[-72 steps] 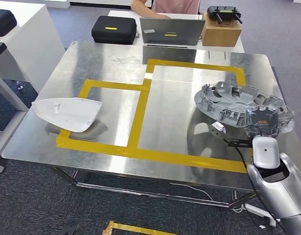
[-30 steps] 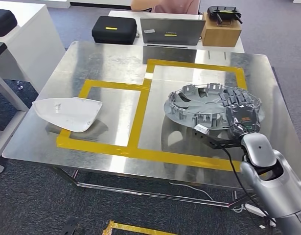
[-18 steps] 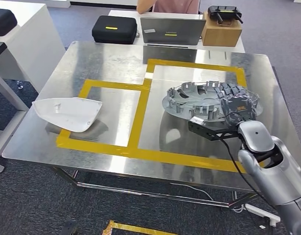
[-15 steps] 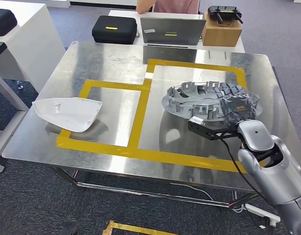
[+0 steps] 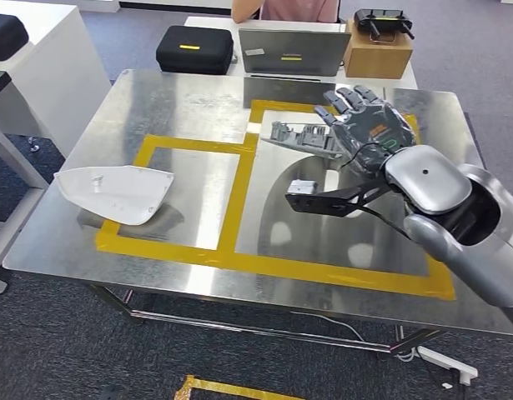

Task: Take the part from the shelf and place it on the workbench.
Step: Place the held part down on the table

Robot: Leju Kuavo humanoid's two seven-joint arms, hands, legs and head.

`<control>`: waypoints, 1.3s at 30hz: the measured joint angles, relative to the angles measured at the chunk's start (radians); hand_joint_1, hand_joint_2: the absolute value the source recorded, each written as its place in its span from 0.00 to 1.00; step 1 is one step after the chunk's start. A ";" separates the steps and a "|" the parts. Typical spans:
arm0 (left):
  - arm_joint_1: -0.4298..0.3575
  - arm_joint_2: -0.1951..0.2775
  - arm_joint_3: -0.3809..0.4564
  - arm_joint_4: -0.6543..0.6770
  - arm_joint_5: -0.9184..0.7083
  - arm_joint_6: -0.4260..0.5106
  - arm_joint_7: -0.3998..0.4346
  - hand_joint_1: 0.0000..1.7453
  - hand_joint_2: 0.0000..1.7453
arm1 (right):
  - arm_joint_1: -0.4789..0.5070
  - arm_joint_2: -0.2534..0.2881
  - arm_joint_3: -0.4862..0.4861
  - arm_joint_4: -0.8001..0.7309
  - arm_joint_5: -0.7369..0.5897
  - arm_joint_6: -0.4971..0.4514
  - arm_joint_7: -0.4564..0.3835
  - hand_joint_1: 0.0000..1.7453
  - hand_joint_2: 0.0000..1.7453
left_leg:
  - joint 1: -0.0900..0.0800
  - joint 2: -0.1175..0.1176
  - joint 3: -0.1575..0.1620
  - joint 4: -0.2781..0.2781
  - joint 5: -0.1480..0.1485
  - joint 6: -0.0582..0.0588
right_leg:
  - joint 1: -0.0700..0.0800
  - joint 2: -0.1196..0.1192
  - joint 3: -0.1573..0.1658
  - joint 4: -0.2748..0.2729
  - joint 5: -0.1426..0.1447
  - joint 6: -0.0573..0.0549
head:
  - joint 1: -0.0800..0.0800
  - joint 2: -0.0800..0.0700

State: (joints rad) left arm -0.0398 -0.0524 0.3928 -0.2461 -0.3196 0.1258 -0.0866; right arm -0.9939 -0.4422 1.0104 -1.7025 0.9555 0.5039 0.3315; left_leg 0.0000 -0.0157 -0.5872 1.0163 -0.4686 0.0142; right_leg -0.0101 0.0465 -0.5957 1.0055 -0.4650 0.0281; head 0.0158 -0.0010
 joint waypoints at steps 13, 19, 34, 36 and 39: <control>0.004 -0.008 0.056 0.000 -0.031 -0.009 -0.023 0.00 0.00 | 0.012 -0.068 0.062 -0.204 0.196 -0.198 0.037 0.00 0.00 | 0.000 0.000 0.000 0.000 -0.001 0.000 | 0.000 0.000 0.000 0.000 0.000 0.000 | 0.000 0.000; 0.005 -0.011 0.071 0.000 -0.039 -0.009 -0.030 0.00 0.00 | 0.045 -0.107 0.063 -0.237 0.248 -0.255 0.040 0.00 0.00 | 0.000 0.000 0.000 0.000 -0.001 0.000 | 0.000 0.000 0.001 0.000 0.000 0.000 | 0.000 0.000; 0.006 -0.018 0.109 0.001 -0.058 -0.009 -0.042 0.00 0.00 | 0.091 -0.144 -0.002 -0.313 0.281 -0.338 0.022 0.00 0.00 | -0.003 0.000 0.000 0.004 -0.002 0.002 | -0.003 0.000 0.001 -0.001 0.001 0.002 | 0.000 0.000; 0.006 -0.018 0.113 0.001 -0.059 -0.008 -0.042 0.00 0.00 | 0.091 -0.144 -0.004 -0.316 0.280 -0.337 0.018 0.00 0.00 | -0.004 0.000 -0.001 0.006 -0.003 0.004 | -0.004 0.000 0.001 -0.001 0.001 0.004 | 0.000 0.000; 0.006 -0.018 0.116 0.001 -0.065 -0.008 -0.042 0.00 0.00 | 0.092 -0.144 -0.004 -0.319 0.280 -0.335 0.016 0.00 0.00 | -0.006 0.000 -0.002 0.010 -0.003 0.011 | -0.006 0.002 0.002 -0.003 0.005 0.010 | 0.000 0.000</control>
State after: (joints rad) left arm -0.0343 -0.0706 0.5086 -0.2453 -0.3845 0.1179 -0.1289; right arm -0.9023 -0.5864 1.0061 -2.0211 1.2352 0.1688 0.3479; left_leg -0.0061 -0.0155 -0.5893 1.0268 -0.4717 0.0248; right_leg -0.0159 0.0482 -0.5937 1.0028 -0.4602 0.0386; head 0.0157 -0.0010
